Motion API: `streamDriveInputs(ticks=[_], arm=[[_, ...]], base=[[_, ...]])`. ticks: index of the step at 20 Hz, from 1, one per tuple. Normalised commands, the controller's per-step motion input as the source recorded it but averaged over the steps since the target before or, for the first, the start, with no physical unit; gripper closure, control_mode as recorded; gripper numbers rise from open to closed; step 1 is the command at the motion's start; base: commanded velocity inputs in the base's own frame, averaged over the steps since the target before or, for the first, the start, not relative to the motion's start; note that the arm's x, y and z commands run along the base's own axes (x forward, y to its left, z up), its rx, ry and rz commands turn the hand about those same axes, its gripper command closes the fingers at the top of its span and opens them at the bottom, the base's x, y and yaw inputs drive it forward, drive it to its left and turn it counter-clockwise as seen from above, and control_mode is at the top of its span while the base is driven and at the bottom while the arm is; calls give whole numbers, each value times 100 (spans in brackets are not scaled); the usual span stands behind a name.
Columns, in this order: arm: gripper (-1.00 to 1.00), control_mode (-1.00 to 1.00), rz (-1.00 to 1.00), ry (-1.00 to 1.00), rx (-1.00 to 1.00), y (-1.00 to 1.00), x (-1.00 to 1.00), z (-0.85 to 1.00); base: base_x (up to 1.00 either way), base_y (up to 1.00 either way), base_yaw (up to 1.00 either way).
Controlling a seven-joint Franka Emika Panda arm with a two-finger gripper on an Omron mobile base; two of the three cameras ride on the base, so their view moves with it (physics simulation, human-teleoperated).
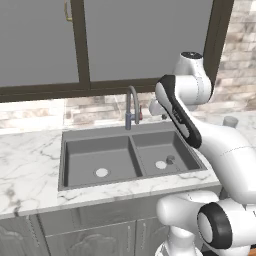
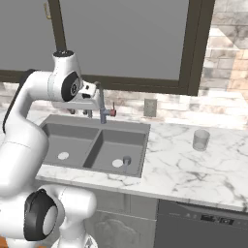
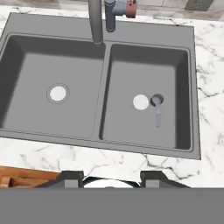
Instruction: Move any existing items from the left basin to the right basin for drying. Then move the glass cup from the counter to the left basin of the sink for washing.
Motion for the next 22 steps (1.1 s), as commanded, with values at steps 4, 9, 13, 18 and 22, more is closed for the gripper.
streamDriveInputs(ticks=[4,9,13,18,22], arm=[[-100,-100,0,-3,0,-17,2,-1],[-100,-100,2,-3,0,-82,7,0],[-100,-100,5,-1,-8,-91,11,1],[-100,-100,11,-3,-19,-98,14,2],[-100,-100,6,0,-20,-100,20,-3]], base=[[0,0,0],[0,0,0],[0,0,0],[0,0,0],[0,0,0]])
